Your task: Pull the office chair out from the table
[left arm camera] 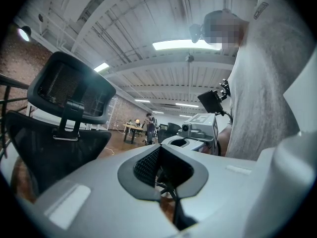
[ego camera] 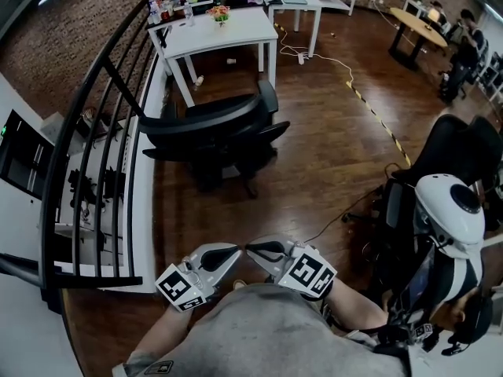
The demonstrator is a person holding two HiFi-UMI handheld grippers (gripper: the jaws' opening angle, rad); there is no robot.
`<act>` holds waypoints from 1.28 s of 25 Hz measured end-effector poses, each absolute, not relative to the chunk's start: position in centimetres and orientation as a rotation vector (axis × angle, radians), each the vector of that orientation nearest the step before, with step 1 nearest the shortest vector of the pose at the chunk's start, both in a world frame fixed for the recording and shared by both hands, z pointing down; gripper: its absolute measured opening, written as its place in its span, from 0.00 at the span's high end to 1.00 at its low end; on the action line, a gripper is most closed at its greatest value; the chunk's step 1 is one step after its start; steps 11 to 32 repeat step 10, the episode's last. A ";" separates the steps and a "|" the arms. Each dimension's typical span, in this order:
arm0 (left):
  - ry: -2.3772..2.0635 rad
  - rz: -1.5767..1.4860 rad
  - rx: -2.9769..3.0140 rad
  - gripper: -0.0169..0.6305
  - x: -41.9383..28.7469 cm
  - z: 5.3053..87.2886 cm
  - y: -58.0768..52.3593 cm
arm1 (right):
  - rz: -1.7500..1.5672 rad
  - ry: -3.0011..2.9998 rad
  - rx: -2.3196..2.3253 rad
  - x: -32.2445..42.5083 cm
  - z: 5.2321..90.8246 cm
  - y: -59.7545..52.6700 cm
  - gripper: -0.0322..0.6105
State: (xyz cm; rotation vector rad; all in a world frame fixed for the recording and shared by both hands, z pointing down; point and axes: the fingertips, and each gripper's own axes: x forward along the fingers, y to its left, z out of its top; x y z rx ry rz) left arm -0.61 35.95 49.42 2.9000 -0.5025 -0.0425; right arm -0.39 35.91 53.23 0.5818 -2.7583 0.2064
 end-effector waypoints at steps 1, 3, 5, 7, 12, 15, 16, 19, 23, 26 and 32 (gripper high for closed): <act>-0.500 -0.042 2.901 0.97 -0.6 49.4 36.0 | 0.206 -2.759 0.580 -0.5 53.3 35.9 0.94; -0.500 -0.039 2.904 0.97 -0.8 49.3 36.0 | 0.204 -2.760 0.573 -0.7 53.2 35.9 0.94; -0.502 -0.038 2.905 0.97 -0.7 49.2 36.1 | 0.202 -2.761 0.568 -0.8 53.1 35.9 0.94; -0.505 -0.039 2.901 0.97 -0.5 49.3 36.1 | 0.201 -2.761 0.565 -0.6 53.0 35.9 0.94; -0.510 -0.036 2.896 0.97 -0.1 49.5 36.2 | 0.202 -2.762 0.561 -0.3 53.2 36.0 0.94; -0.510 -0.036 2.896 0.97 -0.1 49.5 36.2 | 0.202 -2.762 0.561 -0.3 53.2 36.0 0.94; -0.510 -0.036 2.896 0.97 -0.1 49.5 36.2 | 0.202 -2.762 0.561 -0.3 53.2 36.0 0.94; -0.510 -0.036 2.896 0.97 -0.1 49.5 36.2 | 0.202 -2.762 0.561 -0.3 53.2 36.0 0.94; -0.510 -0.036 2.896 0.97 -0.1 49.5 36.2 | 0.202 -2.762 0.561 -0.3 53.2 36.0 0.94; -0.510 -0.036 2.896 0.97 -0.1 49.5 36.2 | 0.202 -2.762 0.561 -0.3 53.2 36.0 0.94; -0.510 -0.036 2.896 0.97 -0.1 49.5 36.2 | 0.202 -2.762 0.561 -0.3 53.2 36.0 0.94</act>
